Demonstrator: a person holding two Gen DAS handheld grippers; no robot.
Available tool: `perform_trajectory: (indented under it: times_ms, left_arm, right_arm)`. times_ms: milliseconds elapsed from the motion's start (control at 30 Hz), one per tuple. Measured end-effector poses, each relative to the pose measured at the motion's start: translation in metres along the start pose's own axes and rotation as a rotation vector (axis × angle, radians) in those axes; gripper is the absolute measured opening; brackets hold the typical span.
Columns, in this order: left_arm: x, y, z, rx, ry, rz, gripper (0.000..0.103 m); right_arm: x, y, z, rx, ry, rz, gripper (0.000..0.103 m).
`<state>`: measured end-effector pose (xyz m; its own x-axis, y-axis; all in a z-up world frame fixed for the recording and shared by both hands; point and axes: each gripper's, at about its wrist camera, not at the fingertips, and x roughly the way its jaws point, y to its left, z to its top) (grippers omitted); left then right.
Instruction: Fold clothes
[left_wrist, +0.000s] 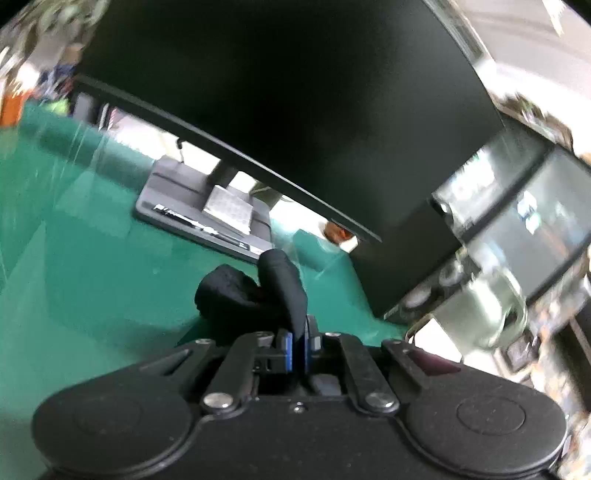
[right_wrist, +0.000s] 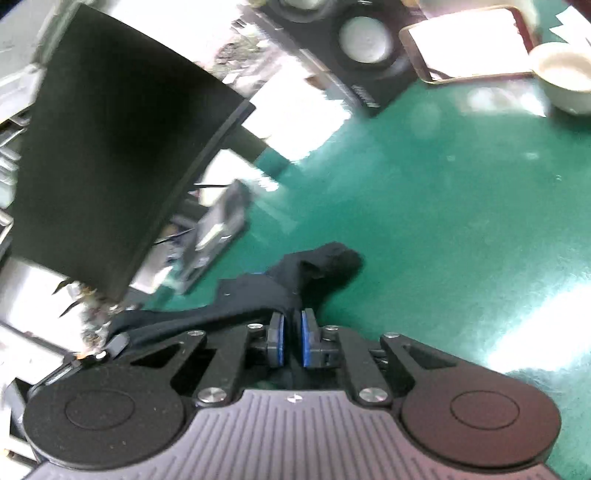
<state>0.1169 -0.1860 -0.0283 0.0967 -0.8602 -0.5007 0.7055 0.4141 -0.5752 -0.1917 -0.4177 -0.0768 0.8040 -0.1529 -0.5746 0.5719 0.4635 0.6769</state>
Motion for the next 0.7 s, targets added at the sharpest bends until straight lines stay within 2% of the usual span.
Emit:
perform_trajectory:
  times_ms: [67, 100, 200, 267, 300, 333, 367, 433, 500, 600, 667, 700]
  left_arm:
    - [-0.002, 0.002, -0.006, -0.011, 0.011, -0.019, 0.007]
    - [-0.004, 0.009, -0.011, -0.039, 0.011, 0.002, 0.008]
    - [-0.010, 0.039, -0.026, -0.169, 0.014, 0.082, 0.012]
    - [-0.016, 0.055, -0.033, -0.228, 0.018, 0.106, 0.020]
    - [-0.019, 0.062, -0.036, -0.251, 0.022, 0.122, 0.026]
    - [-0.022, 0.069, -0.040, -0.271, 0.026, 0.146, 0.034]
    - [-0.025, 0.073, -0.043, -0.282, 0.028, 0.161, 0.036]
    - [-0.031, 0.082, -0.048, -0.300, 0.031, 0.183, 0.044]
    - [-0.034, 0.085, -0.052, -0.315, 0.025, 0.214, 0.048]
    - [-0.037, 0.089, -0.056, -0.342, 0.011, 0.221, 0.054]
    - [-0.040, 0.090, -0.057, -0.348, 0.008, 0.223, 0.058]
    - [-0.041, 0.089, -0.058, -0.347, 0.004, 0.223, 0.062]
  right_arm:
    - [-0.004, 0.025, -0.010, -0.271, 0.054, 0.026, 0.009]
    - [-0.005, 0.034, -0.017, -0.353, 0.099, 0.045, 0.009]
    - [-0.002, 0.044, -0.040, -0.503, 0.302, 0.156, 0.013]
    - [0.006, 0.048, -0.056, -0.572, 0.412, 0.189, 0.017]
    - [0.009, 0.048, -0.058, -0.572, 0.423, 0.181, 0.024]
    - [0.014, 0.047, -0.059, -0.566, 0.440, 0.163, 0.047]
    - [0.018, 0.047, -0.059, -0.558, 0.441, 0.143, 0.068]
    - [0.022, 0.048, -0.051, -0.528, 0.386, 0.100, 0.077]
    - [0.030, 0.050, -0.037, -0.476, 0.315, 0.070, 0.077]
    - [0.047, 0.057, -0.025, -0.439, 0.246, 0.028, 0.077]
    - [0.067, 0.064, -0.022, -0.452, 0.235, 0.004, 0.077]
    - [0.074, 0.067, -0.024, -0.450, 0.259, 0.007, 0.073]
